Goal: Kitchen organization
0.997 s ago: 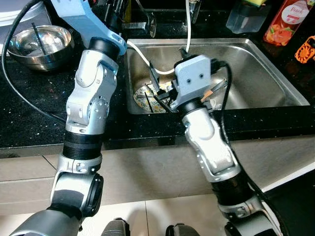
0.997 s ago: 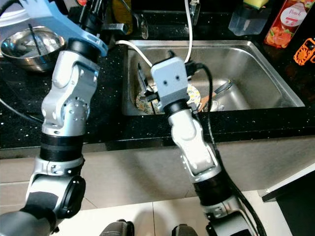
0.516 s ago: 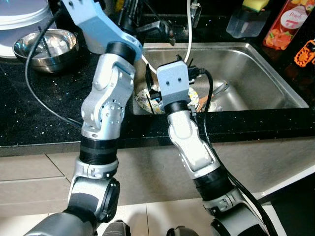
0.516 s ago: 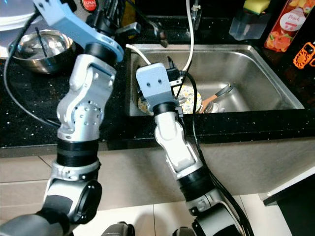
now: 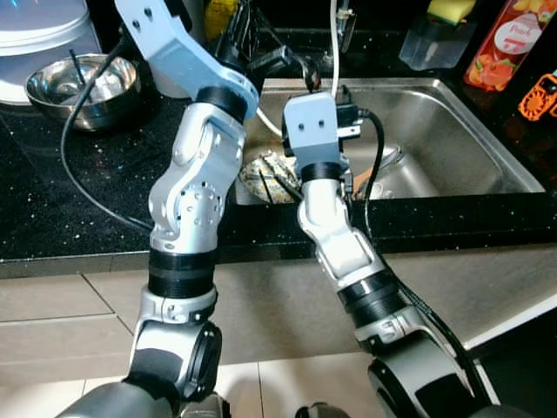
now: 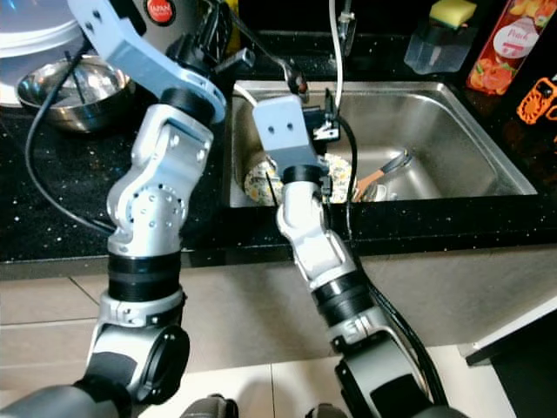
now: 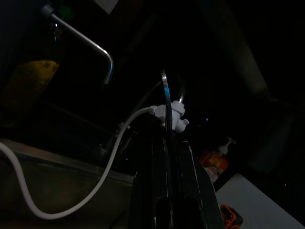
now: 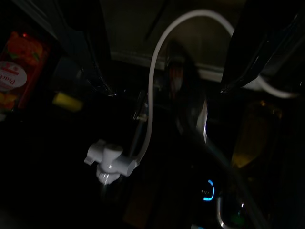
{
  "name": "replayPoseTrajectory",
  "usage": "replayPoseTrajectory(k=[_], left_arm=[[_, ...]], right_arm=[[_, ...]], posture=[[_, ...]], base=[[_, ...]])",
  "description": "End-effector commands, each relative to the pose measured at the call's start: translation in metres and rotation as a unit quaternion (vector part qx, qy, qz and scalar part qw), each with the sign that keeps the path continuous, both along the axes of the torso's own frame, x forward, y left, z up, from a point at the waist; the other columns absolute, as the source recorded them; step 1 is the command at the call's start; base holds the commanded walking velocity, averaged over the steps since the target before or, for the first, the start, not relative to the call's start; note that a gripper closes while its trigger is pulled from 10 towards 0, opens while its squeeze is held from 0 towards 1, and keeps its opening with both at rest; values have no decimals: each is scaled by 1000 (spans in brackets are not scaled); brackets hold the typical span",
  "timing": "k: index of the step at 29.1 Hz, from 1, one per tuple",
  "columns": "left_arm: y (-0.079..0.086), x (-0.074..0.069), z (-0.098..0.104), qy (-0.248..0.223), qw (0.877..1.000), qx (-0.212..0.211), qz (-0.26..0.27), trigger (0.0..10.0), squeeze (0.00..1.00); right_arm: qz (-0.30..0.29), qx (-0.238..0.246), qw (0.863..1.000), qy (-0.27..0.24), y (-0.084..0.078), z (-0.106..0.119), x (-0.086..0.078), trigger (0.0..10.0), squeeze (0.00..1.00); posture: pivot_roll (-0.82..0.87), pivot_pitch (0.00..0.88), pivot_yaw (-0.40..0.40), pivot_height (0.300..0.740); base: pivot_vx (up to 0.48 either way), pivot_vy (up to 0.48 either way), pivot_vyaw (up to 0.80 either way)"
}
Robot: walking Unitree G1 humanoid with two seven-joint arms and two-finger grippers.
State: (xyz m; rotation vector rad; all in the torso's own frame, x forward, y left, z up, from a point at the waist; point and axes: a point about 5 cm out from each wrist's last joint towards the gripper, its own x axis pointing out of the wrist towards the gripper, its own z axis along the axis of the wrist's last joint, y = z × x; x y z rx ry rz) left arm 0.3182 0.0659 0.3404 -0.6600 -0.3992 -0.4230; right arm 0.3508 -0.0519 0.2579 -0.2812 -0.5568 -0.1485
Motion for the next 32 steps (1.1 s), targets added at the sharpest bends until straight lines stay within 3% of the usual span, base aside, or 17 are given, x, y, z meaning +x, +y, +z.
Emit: replayPoseTrajectory(k=[1,5,6,8,10,21,31,32], left_arm=[[-11,-4,-5,16,999,-19,-25,10000,0],[-12,-3,-8,27,999,-19,-28,10000,0],[-12,-3,-9,30,999,-20,-28,10000,0],[-12,-3,-9,31,999,-21,-29,10000,0],[-13,-3,-9,32,999,-19,-31,10000,0],[-13,-4,-10,35,999,-16,-33,10000,0],[-12,-1,-16,44,999,17,-21,10000,0],[-12,-1,-18,47,999,24,-14,10000,1000]], right_arm=[[-11,0,1000,0,-4,-1,3,10000,0],[-15,1,1000,-4,-4,0,4,10000,0],[-14,1,1000,-4,-3,0,5,8941,0],[-14,1,1000,-3,-3,-1,5,8941,0],[-12,3,1000,-1,-3,-2,5,0,0],[-11,5,1000,0,-6,-3,7,0,0],[-11,7,1000,2,-8,-5,8,0,0],[-11,7,1000,5,-8,-6,9,9490,0]], posture=[[86,54,-12,740],[86,57,-10,740],[87,57,-11,740],[87,57,-11,740],[88,58,-10,740],[85,59,-9,740],[83,59,-8,740],[83,59,-8,740]], base=[[0,0,0],[0,0,0],[0,0,0],[0,0,0],[0,0,0],[0,0,0],[0,0,0],[0,0,0]])
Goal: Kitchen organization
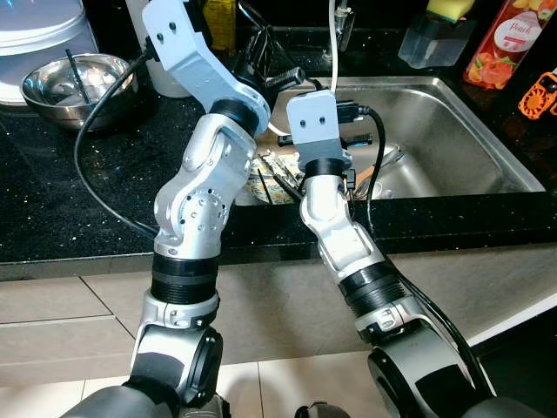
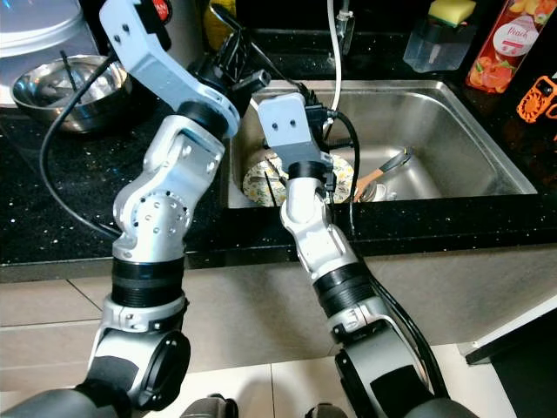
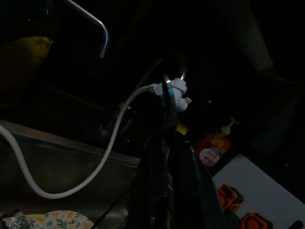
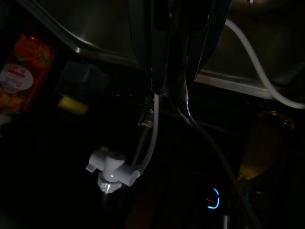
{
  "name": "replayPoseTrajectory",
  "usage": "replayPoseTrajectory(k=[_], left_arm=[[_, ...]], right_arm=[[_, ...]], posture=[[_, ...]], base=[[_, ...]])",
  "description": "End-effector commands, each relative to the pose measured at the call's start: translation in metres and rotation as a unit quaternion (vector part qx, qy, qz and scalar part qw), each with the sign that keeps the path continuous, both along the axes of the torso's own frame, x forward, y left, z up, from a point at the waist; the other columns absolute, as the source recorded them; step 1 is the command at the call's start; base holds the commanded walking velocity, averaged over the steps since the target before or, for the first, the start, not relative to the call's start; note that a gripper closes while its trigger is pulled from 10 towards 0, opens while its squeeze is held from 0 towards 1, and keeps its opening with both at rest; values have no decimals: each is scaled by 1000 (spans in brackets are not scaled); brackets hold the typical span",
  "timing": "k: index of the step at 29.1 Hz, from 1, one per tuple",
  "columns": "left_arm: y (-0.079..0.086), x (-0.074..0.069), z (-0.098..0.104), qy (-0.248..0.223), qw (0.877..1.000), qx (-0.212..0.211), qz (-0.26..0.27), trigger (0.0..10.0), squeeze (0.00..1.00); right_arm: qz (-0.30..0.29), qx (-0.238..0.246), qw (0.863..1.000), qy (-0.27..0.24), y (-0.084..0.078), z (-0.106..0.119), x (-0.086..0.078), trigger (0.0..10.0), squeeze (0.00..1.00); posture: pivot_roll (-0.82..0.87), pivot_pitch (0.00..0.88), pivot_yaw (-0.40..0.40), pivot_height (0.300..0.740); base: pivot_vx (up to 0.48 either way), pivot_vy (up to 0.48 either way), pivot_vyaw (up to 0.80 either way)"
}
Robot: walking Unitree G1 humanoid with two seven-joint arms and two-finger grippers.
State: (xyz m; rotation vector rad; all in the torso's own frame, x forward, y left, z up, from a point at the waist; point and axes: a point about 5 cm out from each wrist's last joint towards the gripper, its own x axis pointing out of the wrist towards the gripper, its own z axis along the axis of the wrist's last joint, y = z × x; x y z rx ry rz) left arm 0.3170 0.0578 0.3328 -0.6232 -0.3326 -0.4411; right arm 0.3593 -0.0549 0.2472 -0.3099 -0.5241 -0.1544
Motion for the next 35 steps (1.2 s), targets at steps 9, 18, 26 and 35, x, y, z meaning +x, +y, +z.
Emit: replayPoseTrajectory(k=[9,18,26,35], left_arm=[[9,2,-21,21,998,49,40,10000,0],[38,-3,-29,-43,977,192,83,10000,0],[75,1,-24,-62,956,247,145,10000,0],[76,4,-44,-17,938,325,118,10000,0]], right_arm=[[-17,25,999,14,-19,-1,6,10000,0],[21,27,994,100,-49,-6,17,10000,0],[71,35,969,234,-91,-17,36,10000,0],[193,156,894,373,-86,-34,44,10000,0]], posture=[[83,59,-8,740],[92,58,-4,740],[96,53,-8,740],[117,75,-47,740]], base=[[0,0,0],[0,0,0],[0,0,0],[0,0,0]])
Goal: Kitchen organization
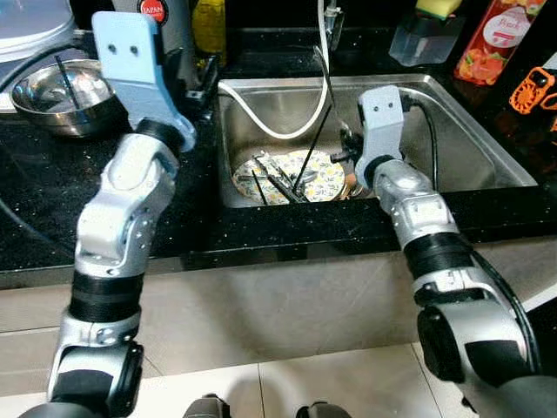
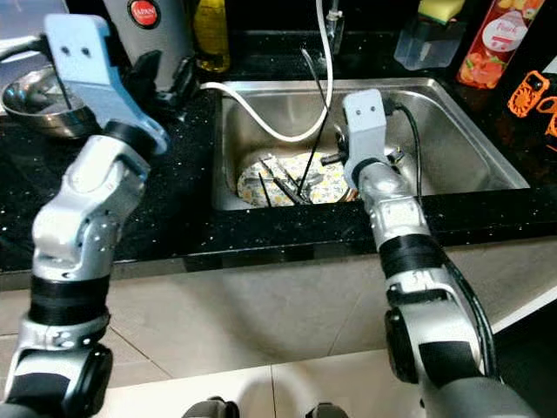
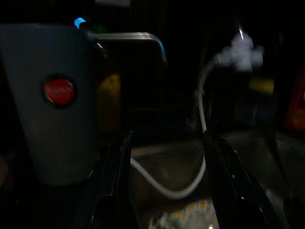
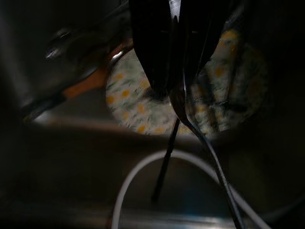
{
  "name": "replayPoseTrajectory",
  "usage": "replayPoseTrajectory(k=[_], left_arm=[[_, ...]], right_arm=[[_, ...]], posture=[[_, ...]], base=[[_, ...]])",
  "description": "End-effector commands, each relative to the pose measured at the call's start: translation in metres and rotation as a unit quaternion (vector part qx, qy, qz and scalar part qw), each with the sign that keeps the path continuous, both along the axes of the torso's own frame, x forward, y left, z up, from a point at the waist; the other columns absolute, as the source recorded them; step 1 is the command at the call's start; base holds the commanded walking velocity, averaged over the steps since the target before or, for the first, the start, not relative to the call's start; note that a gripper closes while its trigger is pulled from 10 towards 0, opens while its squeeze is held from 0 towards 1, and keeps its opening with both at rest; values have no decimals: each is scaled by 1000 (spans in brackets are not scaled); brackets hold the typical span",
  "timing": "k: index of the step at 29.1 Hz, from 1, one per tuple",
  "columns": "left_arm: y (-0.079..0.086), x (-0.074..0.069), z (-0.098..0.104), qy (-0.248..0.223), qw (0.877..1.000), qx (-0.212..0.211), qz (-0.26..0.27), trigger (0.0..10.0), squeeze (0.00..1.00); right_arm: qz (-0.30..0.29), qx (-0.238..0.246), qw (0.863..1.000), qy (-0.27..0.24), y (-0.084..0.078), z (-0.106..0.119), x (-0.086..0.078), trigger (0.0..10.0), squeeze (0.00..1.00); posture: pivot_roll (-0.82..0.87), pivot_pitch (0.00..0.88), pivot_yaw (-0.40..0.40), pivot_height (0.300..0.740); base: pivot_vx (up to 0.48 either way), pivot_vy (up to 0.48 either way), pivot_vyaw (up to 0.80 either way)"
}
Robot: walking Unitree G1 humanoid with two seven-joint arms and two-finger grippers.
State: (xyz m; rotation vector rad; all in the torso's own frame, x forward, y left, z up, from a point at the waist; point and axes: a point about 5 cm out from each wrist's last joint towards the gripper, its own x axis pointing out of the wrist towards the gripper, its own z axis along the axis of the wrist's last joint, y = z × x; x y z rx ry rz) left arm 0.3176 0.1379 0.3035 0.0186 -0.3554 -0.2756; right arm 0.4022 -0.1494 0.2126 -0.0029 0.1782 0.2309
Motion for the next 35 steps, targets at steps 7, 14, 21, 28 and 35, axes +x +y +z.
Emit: replayPoseTrajectory(k=[7,14,21,28,35], left_arm=[[-24,11,-22,110,989,-24,-92,10000,0],[-31,12,-19,113,988,-32,-99,10000,0],[-32,6,-26,123,987,-28,-98,10000,0],[-25,4,-29,132,987,-29,-85,10000,0],[-22,4,-28,127,989,-26,-75,10000,0]], right_arm=[[54,57,996,42,38,2,2,10000,0],[38,9,999,32,55,4,5,10000,0],[-29,46,995,82,57,-12,6,10000,227],[-66,96,988,105,47,-18,7,10000,1000],[-101,143,982,64,31,2,12,10000,141]], posture=[[117,128,-48,740],[111,165,-54,740],[132,178,-70,740],[149,165,-75,740],[147,143,-68,740]], base=[[0,0,0],[0,0,0],[0,0,0],[0,0,0],[0,0,0]])
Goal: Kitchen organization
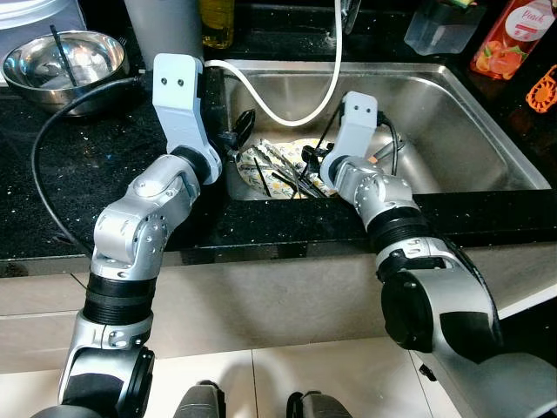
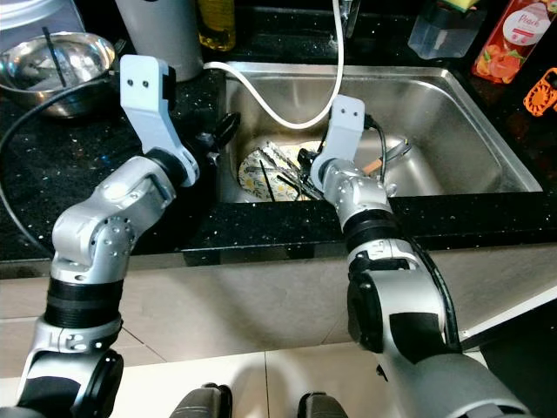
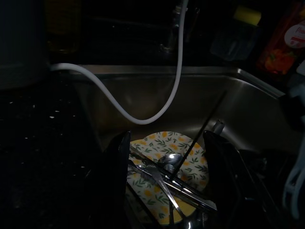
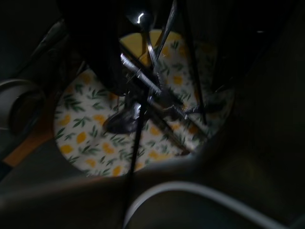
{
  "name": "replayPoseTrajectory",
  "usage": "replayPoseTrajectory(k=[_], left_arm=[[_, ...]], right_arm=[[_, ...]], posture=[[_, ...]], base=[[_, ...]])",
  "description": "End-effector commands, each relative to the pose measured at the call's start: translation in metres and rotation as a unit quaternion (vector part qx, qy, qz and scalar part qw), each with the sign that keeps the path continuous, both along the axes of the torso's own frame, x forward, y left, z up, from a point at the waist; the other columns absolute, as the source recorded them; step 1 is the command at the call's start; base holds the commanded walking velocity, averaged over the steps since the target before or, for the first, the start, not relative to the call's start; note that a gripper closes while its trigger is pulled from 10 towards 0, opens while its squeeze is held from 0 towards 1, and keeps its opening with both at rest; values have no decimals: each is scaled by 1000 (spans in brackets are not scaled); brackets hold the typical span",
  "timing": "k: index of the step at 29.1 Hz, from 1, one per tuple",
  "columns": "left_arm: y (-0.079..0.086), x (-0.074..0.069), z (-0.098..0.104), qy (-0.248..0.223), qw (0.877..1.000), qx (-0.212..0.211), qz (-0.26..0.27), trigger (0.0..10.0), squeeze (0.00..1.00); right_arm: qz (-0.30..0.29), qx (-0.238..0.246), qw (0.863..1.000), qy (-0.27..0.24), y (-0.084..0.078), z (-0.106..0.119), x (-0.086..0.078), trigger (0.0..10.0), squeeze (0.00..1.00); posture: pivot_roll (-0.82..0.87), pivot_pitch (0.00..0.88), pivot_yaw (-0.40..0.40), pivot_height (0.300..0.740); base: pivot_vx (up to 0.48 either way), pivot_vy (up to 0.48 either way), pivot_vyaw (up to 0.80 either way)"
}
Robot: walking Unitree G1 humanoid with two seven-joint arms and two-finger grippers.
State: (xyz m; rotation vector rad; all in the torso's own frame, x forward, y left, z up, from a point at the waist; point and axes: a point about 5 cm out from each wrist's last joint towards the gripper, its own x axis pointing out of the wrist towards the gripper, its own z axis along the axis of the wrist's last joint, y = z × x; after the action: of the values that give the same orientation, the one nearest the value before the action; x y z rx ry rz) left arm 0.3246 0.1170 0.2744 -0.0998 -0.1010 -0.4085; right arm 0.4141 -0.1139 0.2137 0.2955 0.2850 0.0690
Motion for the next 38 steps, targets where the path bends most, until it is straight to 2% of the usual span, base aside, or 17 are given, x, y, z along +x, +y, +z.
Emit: replayPoseTrajectory(k=[1,3,4,5,7,9,11,12,14,17,20,23,24,30,33,37,38], left_arm=[[1,-3,3,-11,1000,1,1,10000,0],[1,-3,3,-11,1000,1,1,10000,0],[4,-3,7,-24,1000,5,11,10000,0],[4,-3,7,-24,1000,5,11,10000,0],[35,-2,21,-82,988,83,106,10000,0],[67,0,25,-88,968,135,192,10000,0],[88,0,26,-77,959,145,230,10000,0],[88,0,26,-77,959,145,230,10000,0],[110,2,27,-68,946,172,267,10000,0],[132,8,27,-44,933,218,283,10000,0],[136,11,27,-32,929,257,263,10000,0],[142,12,32,-36,927,265,261,10000,0],[151,12,37,-40,922,274,271,10000,0],[165,16,38,-31,908,323,264,10000,0],[171,17,38,-20,906,337,255,10000,0],[179,20,36,0,918,313,242,10000,0],[185,22,31,15,927,295,230,10000,0]], right_arm=[[-14,18,999,-45,-8,14,1,10000,0],[-14,18,999,-45,-8,14,1,10000,0],[-11,28,991,-130,-13,39,-2,10000,0],[-11,28,991,-130,-13,39,-2,10000,0],[-3,36,954,-297,-26,80,-28,10000,0],[-3,12,936,-353,-32,89,-49,10000,0],[-6,-1,932,-362,-35,87,-57,10000,0],[-6,-1,932,-362,-35,87,-57,10000,0],[-11,-10,931,-364,-37,85,-61,10000,0],[-18,-22,929,-368,-39,83,-63,10000,0],[-21,-26,928,-372,-39,84,-64,10000,0],[-19,-29,926,-377,-39,84,-71,10000,0],[-18,-33,925,-378,-39,84,-74,10000,0],[-17,-37,925,-377,-39,83,-77,10000,0],[-15,-39,925,-377,-39,82,-77,10000,0],[-14,-40,925,-377,-38,82,-78,10000,0],[-12,-39,925,-379,-37,83,-80,10000,0]], posture=[[144,137,-65,740],[144,137,-65,740],[141,126,-57,740],[141,126,-57,740],[132,113,-39,740],[126,107,-32,740],[123,104,-24,740],[123,104,-24,740],[124,96,-20,740],[116,88,-6,740],[114,84,0,740],[113,82,5,740],[114,81,4,740],[114,80,3,740],[115,78,4,740],[114,77,5,740],[115,78,3,740]], base=[[0,0,0],[0,0,0],[0,0,0],[0,0,0],[0,0,0],[0,0,0],[0,0,0],[0,0,0],[0,0,0],[0,0,0],[0,0,0],[0,0,0],[0,0,0],[0,0,0],[0,0,0],[0,0,0],[0,0,0]])
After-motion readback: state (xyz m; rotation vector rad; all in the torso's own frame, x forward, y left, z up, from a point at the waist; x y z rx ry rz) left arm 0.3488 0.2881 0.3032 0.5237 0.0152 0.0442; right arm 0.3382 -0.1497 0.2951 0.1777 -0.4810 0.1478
